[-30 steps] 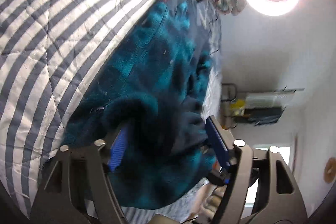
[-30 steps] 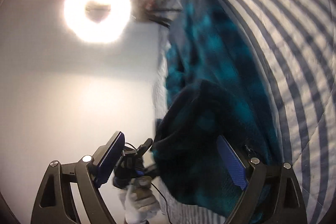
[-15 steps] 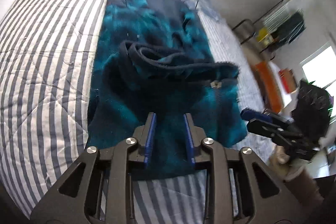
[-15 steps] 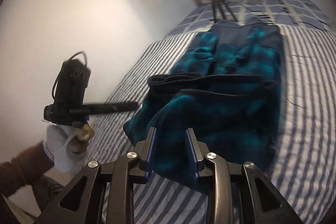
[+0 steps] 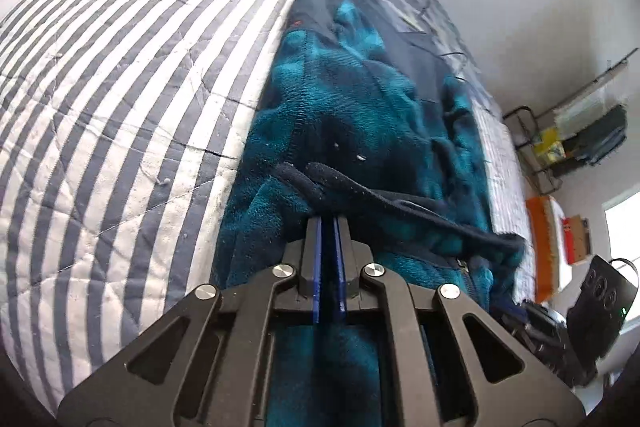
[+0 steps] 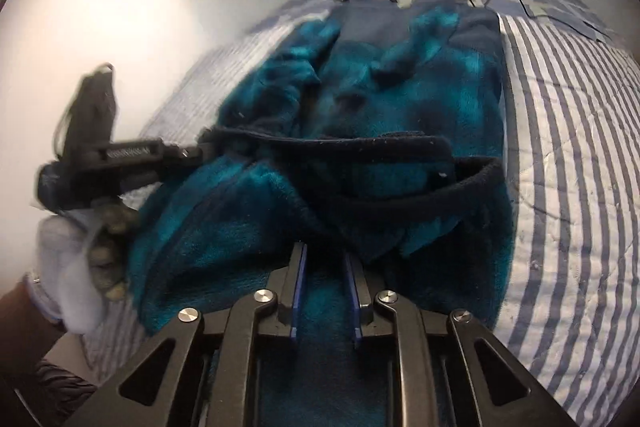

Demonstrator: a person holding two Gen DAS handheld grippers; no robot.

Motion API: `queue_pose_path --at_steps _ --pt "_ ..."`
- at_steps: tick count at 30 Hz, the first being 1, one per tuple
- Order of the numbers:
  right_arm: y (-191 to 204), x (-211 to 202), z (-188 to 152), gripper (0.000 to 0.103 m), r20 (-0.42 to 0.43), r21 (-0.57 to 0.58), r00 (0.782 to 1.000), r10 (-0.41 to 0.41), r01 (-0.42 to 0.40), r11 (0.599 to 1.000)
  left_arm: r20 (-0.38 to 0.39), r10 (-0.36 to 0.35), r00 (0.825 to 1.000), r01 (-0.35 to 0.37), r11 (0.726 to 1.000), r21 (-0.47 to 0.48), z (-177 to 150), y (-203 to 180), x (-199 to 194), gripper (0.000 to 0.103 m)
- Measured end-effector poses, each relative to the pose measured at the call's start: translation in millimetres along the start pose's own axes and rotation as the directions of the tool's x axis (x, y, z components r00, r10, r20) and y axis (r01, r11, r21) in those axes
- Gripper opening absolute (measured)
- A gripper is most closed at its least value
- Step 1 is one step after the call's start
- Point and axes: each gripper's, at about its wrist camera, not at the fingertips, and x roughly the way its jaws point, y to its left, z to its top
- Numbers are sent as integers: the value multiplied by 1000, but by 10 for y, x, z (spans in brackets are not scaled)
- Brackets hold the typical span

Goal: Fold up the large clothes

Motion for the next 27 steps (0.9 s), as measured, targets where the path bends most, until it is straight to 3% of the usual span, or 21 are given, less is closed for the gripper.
queue_pose_path --at_steps 2,7,9,13,16,20,23,25,27 --pt "-25 -183 -11 20 54 22 998 30 -31 999 12 -6 1000 6 1000 31 -3 -20 -151 8" --pt "102 -335 84 21 125 -37 992 -29 33 999 55 11 998 -19 987 157 -130 -173 -490 8" --pt "123 -225 174 21 121 -36 991 -60 65 997 52 43 998 -53 977 208 -160 -269 -448 8" --pt "-66 103 259 17 79 41 986 -145 142 989 23 88 996 -91 976 197 -181 -238 -183 9" --pt "-226 312 226 14 16 78 988 -154 153 985 19 97 995 -99 980 175 -216 -128 25 9" --pt "-262 341 286 14 -17 85 990 -138 139 987 47 122 991 -129 967 218 -258 -165 46 11" --pt "-266 140 357 19 -8 105 997 -82 82 991 -11 53 999 -51 985 167 -155 -144 -85 14" --pt "-259 -61 368 36 48 98 997 -62 57 994 -19 5 1000 -2 991 135 -68 -105 -183 36" --pt "-284 -227 378 43 93 85 992 -83 75 994 -7 -22 1000 23 992 127 73 -91 -324 39"
